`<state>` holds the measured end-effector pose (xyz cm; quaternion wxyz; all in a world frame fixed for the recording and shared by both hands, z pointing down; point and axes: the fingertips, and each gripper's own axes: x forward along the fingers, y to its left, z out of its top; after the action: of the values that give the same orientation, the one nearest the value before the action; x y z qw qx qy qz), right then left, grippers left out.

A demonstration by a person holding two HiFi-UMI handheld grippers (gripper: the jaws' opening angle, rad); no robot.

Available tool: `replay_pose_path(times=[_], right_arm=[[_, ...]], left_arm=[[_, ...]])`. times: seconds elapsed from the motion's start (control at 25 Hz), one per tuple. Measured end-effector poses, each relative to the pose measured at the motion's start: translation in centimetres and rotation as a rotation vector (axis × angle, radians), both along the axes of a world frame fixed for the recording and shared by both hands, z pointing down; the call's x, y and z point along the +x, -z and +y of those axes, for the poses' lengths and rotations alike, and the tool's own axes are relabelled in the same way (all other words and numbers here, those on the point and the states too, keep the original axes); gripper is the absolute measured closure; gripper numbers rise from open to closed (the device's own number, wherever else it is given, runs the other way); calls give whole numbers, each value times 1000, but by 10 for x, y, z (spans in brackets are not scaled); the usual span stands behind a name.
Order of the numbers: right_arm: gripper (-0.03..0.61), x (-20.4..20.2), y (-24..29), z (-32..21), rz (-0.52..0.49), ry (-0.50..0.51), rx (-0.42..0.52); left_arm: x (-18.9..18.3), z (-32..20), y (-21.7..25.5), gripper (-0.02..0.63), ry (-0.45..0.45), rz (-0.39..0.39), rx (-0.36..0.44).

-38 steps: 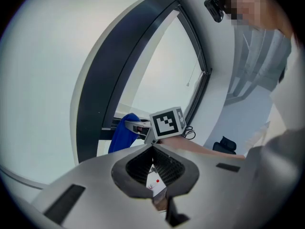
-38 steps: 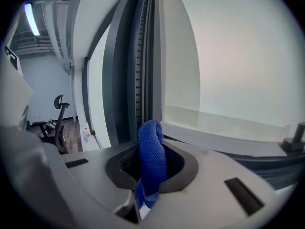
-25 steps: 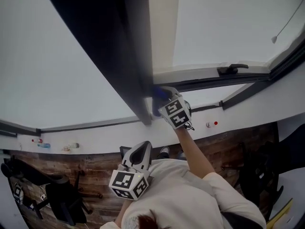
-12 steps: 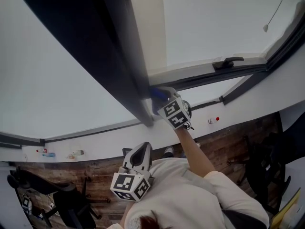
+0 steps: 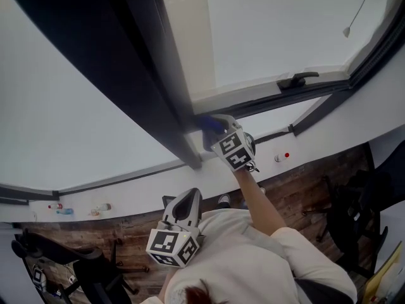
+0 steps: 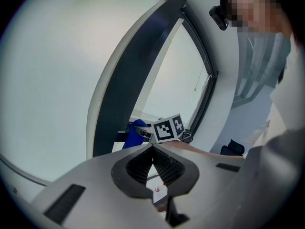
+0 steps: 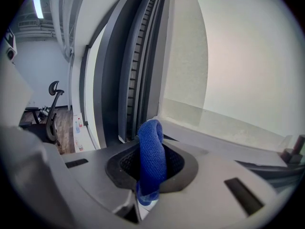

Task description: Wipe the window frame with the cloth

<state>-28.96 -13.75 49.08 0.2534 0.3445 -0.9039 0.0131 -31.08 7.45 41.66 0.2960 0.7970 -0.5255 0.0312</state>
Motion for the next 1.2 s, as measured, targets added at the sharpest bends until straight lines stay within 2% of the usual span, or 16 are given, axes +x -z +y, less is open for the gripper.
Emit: replay_pose_path(times=[1.2], right_arm=[[530,61,2,-19,-23,-100,0]], left_arm=[[34,-25,2,609,-95,19,17]])
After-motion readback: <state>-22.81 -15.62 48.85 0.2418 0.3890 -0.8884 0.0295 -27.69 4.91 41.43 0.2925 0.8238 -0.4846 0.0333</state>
